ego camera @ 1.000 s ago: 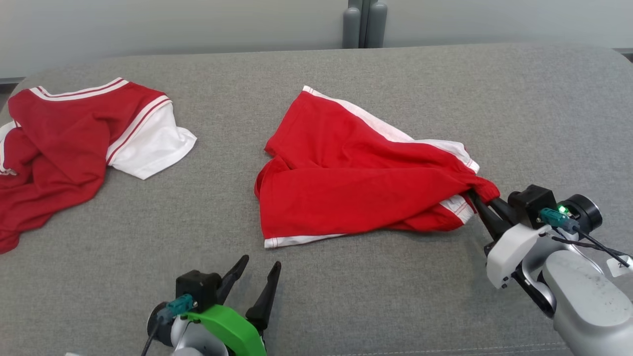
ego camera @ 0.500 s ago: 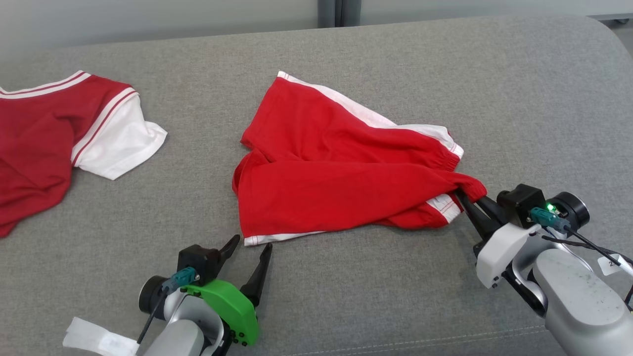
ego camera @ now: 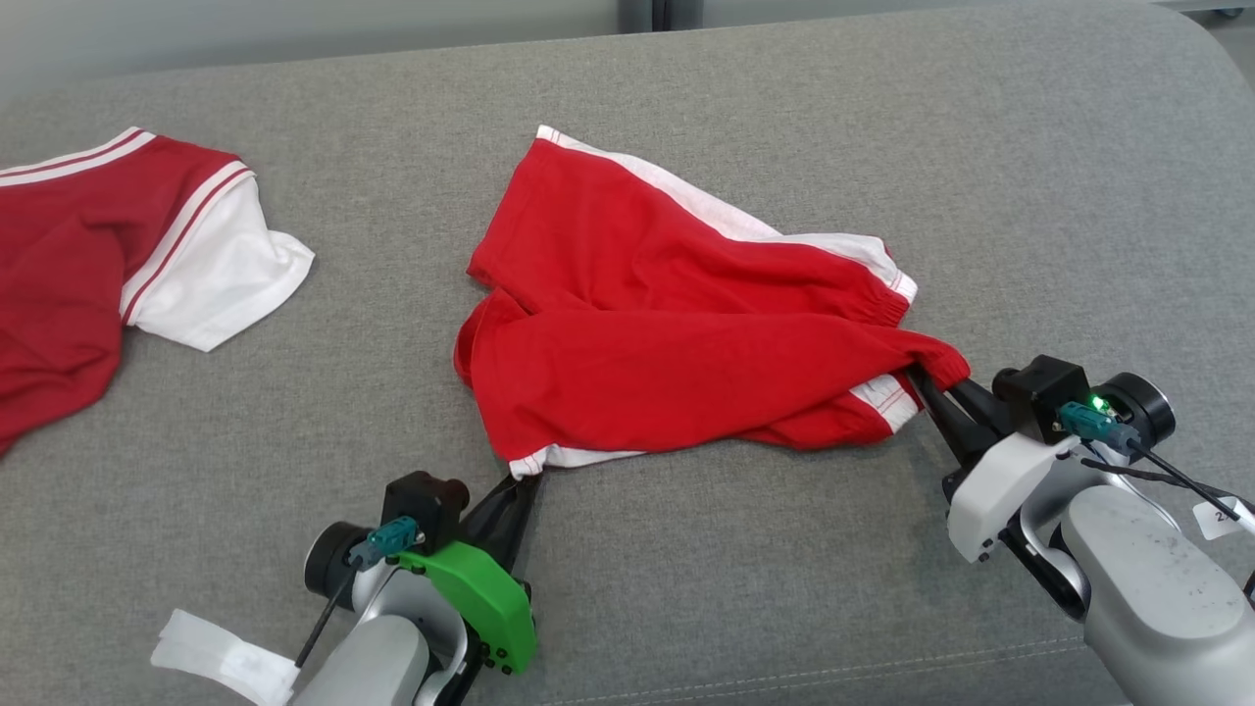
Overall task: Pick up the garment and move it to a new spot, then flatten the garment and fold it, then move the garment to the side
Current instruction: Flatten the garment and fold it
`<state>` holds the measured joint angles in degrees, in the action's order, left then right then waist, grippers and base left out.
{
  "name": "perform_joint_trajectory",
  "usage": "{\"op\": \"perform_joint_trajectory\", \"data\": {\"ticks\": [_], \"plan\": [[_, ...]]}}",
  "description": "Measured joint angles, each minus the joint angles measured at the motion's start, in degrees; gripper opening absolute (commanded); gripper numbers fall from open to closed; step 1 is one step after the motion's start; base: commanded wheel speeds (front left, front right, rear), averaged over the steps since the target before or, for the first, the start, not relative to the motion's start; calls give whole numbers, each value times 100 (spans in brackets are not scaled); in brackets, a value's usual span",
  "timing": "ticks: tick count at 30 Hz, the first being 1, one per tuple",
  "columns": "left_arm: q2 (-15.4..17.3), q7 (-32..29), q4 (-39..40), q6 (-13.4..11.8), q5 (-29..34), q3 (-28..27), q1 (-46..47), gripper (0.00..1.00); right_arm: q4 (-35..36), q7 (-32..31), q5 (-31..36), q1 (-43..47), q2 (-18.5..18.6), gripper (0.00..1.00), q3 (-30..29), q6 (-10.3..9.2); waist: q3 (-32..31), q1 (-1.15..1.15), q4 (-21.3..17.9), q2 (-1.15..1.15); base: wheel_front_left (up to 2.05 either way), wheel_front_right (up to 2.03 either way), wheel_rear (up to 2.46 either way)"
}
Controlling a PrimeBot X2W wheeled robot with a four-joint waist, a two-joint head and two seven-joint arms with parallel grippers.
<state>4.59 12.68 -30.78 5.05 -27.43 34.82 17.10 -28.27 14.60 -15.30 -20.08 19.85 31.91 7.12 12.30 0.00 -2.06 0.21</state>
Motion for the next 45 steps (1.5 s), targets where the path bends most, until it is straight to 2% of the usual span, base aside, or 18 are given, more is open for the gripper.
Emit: {"op": "perform_joint_trajectory", "data": {"ticks": [8, 15, 18, 23, 28, 33, 36, 39, 45], "plan": [[-23, 126, 82, 5, -5, -189, 79, 0, 45, -1, -60, -1, 1, 0, -35, 0, -26, 0, 49, 0, 0, 0, 0], [-42, 175, 661, 51, -66, -611, 218, 0, 511, 0, -299, -35, -2, 0, -427, 0, -97, 0, 76, 0, 0, 0, 0], [-63, 174, 1494, 51, -136, -1184, 396, 0, 976, 0, -290, -114, 70, 0, -627, -3, -199, 0, 86, 0, 0, 0, 0], [-140, 175, 2402, 56, -287, -1778, 510, 0, 1807, 0, -232, -320, 152, 0, -894, -9, -354, 0, 73, 0, 0, 0, 0], [-168, 182, 3145, 75, -368, -2171, 483, 0, 2719, 1, -263, -408, 151, 0, -1178, -9, -521, 0, 15, 0, 0, 0, 0], [-172, 200, 4062, 75, -388, -2565, 330, 0, 3762, 4, -578, -398, 121, 0, -1548, -8, -679, 0, -81, 0, 0, 0, 0], [-167, 207, 4497, 76, -405, -2572, 296, 0, 4244, 9, -788, -309, 183, 0, -1783, -8, -725, 0, -158, 0, 0, 0, 0], [5, 207, 4570, 109, -382, -2417, 252, 0, 4213, -32, -1141, 2, 319, 0, -1626, -8, -713, 0, -203, 0, 0, 0, 0], [215, -468, 3712, 124, -731, -2242, 168, 0, 3456, -1053, -1841, -47, 380, 0, -711, -5, -525, 0, -221, 0, 0, 0, 0]]}}
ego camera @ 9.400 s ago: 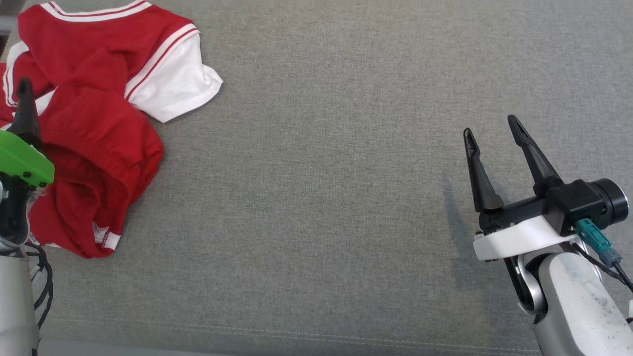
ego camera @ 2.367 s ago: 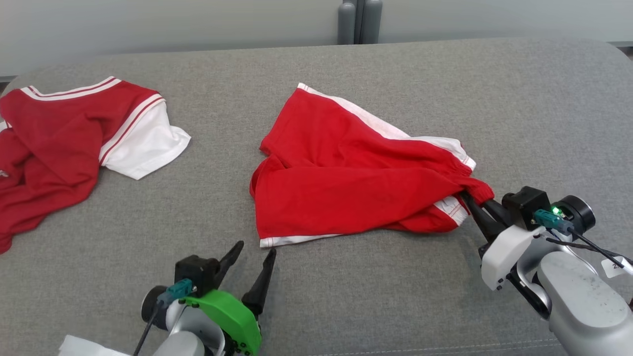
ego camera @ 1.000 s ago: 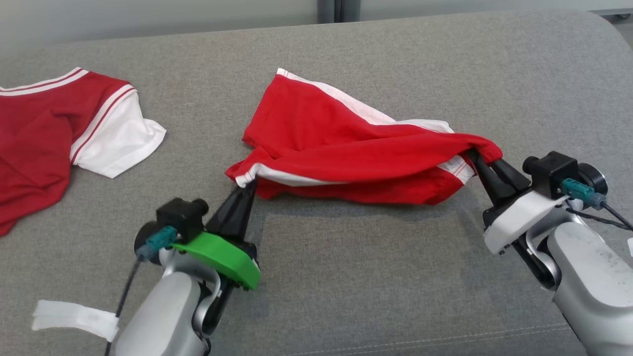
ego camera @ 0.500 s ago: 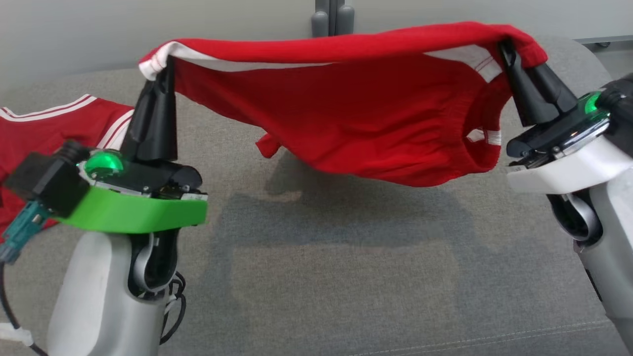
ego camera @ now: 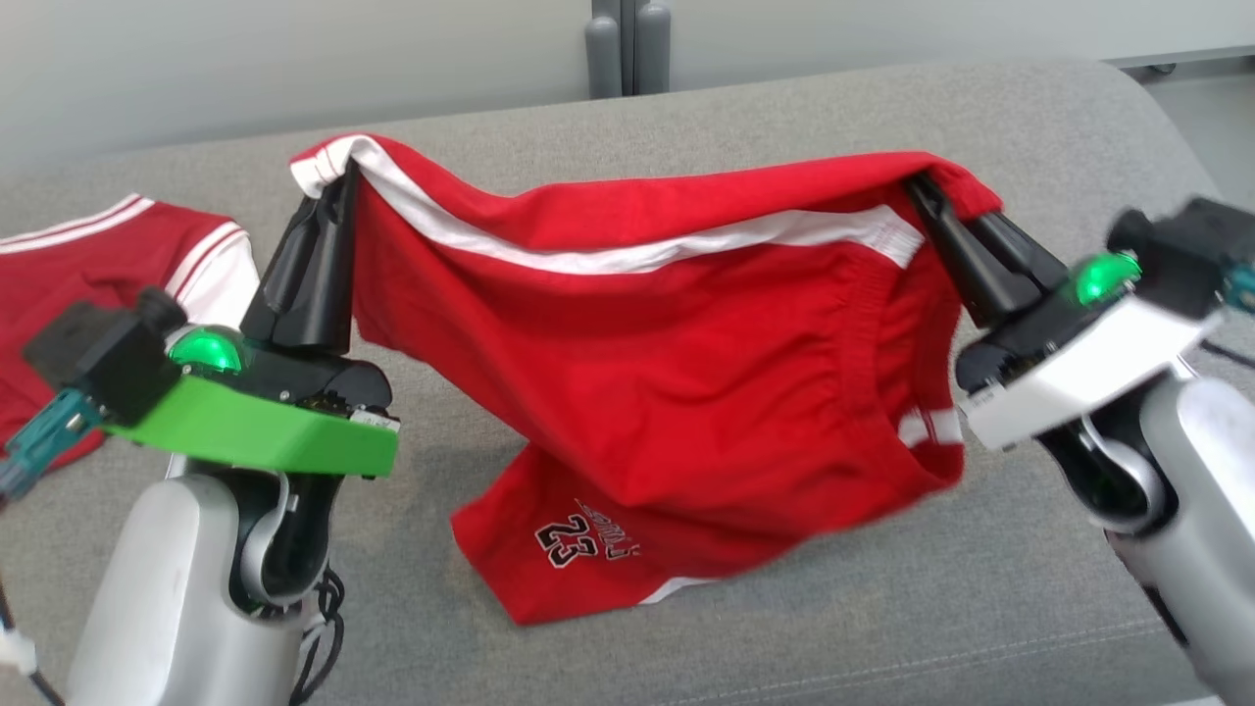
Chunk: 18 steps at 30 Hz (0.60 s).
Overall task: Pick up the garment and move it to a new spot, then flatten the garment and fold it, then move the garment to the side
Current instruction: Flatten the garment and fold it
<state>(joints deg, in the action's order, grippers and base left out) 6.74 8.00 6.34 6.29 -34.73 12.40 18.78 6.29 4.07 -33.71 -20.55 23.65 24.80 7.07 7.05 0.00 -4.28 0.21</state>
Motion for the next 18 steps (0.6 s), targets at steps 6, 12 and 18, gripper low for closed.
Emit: {"op": "perform_joint_trajectory", "data": {"ticks": [6, 12, 18], "plan": [[-23, -240, -615, -8, -152, -275, 961, 0, -486, -220, -20, -1806, -145, 0, -597, 5, 211, 0, 26, 0, 0, 0, 0], [-130, -240, -547, -7, -260, -357, 2115, 0, -749, -209, -46, -3006, -201, 0, -839, 5, 328, 0, 174, 0, 0, 0, 0], [-58, -572, -1410, -7, -360, -91, 788, 0, -2149, -1355, -867, -1366, -297, 0, 48, 5, 485, 0, 215, 0, 0, 0, 0]]}}
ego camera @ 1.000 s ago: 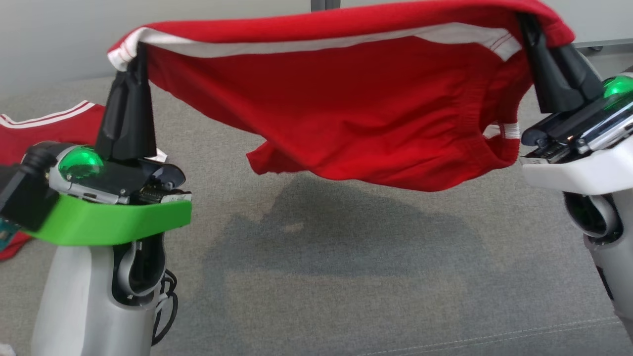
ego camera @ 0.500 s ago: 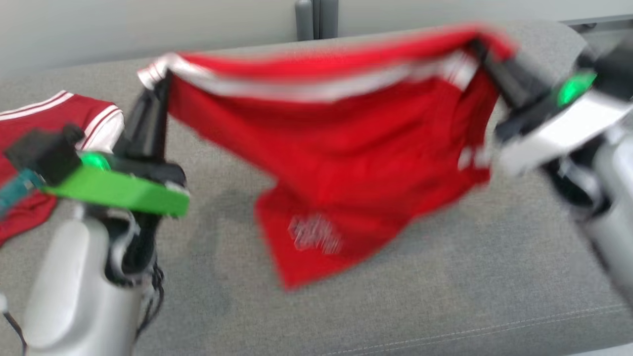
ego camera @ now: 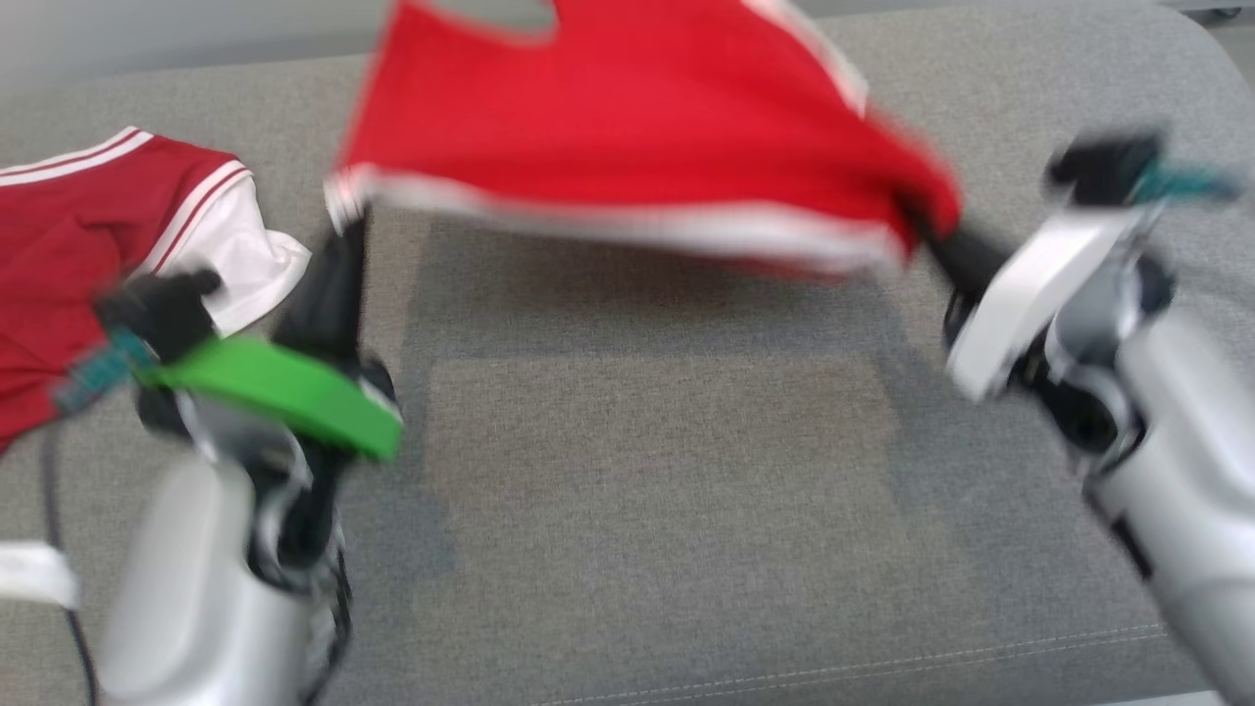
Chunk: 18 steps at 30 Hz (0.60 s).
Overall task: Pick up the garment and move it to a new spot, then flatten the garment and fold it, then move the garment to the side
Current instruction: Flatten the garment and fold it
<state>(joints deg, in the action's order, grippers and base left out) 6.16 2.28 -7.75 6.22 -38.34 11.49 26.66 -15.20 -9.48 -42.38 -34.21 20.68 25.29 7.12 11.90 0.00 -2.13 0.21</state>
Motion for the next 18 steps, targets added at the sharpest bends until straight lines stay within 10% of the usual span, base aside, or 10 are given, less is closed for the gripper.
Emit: {"op": "perform_joint_trajectory", "data": {"ticks": [18], "plan": [[-298, 553, -1284, 18, -97, 489, -1256, 0, -316, -482, -608, 541, 289, 0, 1357, 0, 380, 0, 124, 0, 0, 0, 0]]}}
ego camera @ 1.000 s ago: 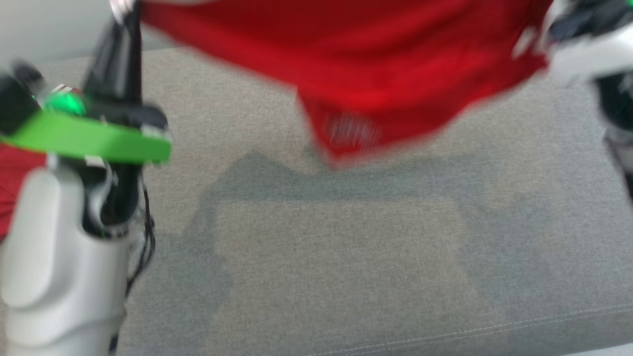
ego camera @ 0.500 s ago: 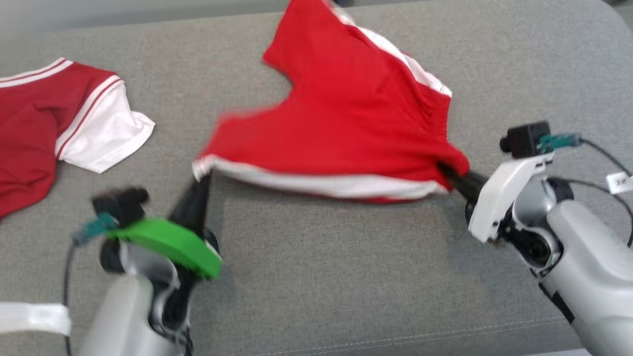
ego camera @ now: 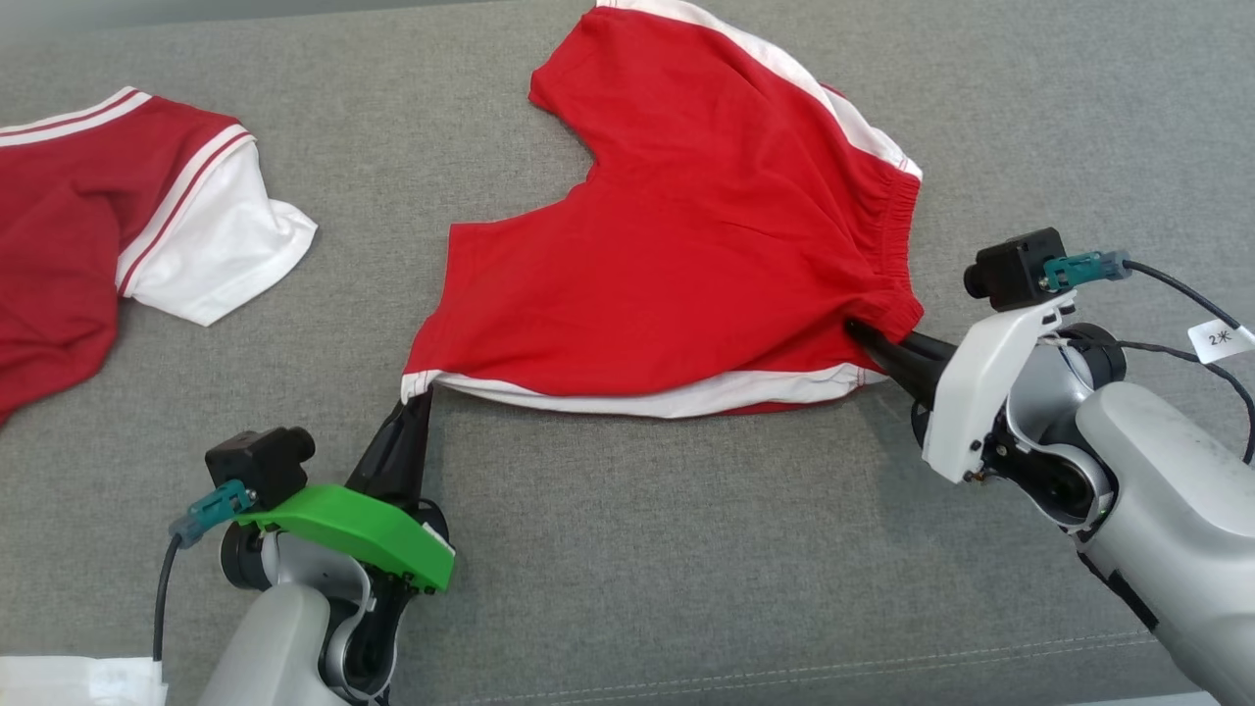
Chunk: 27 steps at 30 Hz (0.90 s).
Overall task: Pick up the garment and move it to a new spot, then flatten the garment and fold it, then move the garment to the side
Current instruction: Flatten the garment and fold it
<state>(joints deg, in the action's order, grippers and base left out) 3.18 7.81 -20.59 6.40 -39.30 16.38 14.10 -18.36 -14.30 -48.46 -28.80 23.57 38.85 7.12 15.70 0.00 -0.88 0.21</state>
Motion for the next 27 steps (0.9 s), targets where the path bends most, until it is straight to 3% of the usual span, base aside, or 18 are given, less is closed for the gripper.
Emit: {"op": "perform_joint_trajectory", "data": {"ticks": [12, 20, 27], "plan": [[-4, 292, 31, 63, -34, 353, -594, 0, 290, 675, 8, 266, 720, 0, 190, 0, -411, 0, -8, 0, 0, 0, 0], [1, 291, -65, 64, -34, 668, -1100, 0, 115, 1039, 85, 1109, 900, 0, 608, 0, -700, 0, -14, 0, 0, 0, 0], [23, 283, -115, 66, -34, 810, -1248, 0, -178, 1580, 60, 1421, 783, 0, 576, 1, -835, 0, -71, 0, 0, 0, 0]]}}
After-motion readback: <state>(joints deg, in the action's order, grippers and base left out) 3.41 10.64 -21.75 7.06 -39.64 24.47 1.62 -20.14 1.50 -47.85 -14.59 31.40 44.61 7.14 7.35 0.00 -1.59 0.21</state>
